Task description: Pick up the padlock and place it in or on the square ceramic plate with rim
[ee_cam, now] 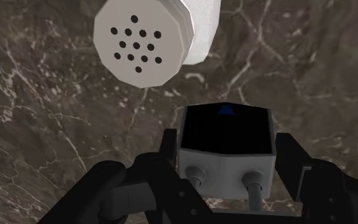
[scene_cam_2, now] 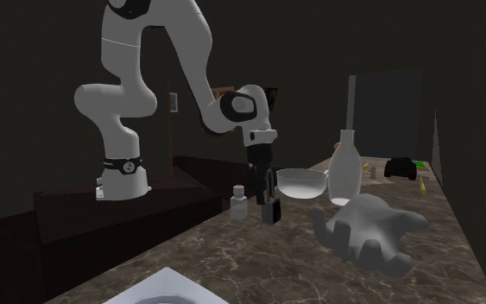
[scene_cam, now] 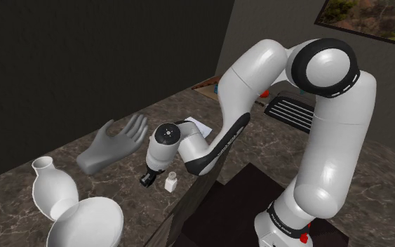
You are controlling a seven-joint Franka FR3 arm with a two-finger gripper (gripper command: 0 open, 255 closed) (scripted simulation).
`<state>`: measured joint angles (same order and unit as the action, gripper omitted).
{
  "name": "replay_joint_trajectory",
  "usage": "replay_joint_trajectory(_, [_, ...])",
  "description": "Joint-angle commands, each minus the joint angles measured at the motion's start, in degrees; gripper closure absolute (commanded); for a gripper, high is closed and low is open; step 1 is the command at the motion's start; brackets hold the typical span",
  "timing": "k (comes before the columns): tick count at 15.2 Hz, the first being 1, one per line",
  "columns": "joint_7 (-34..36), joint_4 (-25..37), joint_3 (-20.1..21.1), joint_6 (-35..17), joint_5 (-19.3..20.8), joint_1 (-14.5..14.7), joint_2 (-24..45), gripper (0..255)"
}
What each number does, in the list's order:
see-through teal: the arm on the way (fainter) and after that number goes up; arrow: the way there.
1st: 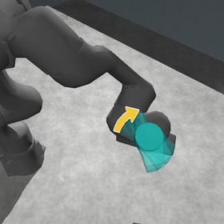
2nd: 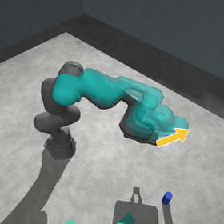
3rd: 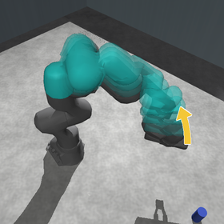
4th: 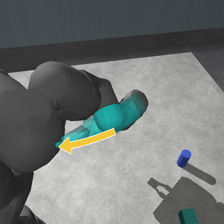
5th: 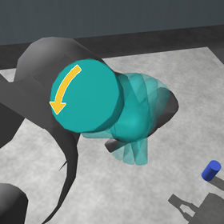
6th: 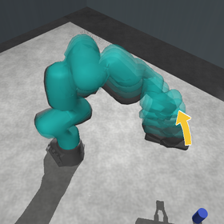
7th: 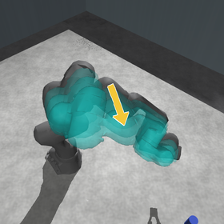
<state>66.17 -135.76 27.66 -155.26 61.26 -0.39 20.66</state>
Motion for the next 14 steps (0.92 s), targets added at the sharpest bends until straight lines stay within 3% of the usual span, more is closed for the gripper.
replay_joint_trajectory(1, [0.0, -0.1, 0.0, 0.1, 0.0, 0.0, 0.1, 255])
replay_joint_trajectory(8, [0.0, -0.1, 0.0, 0.1, 0.0, 0.0, 0.1, 255])
replay_joint_trajectory(14, [-6.7, -1.9, 3.7, 1.3, -8.0, -2.8, -5.0, 255])
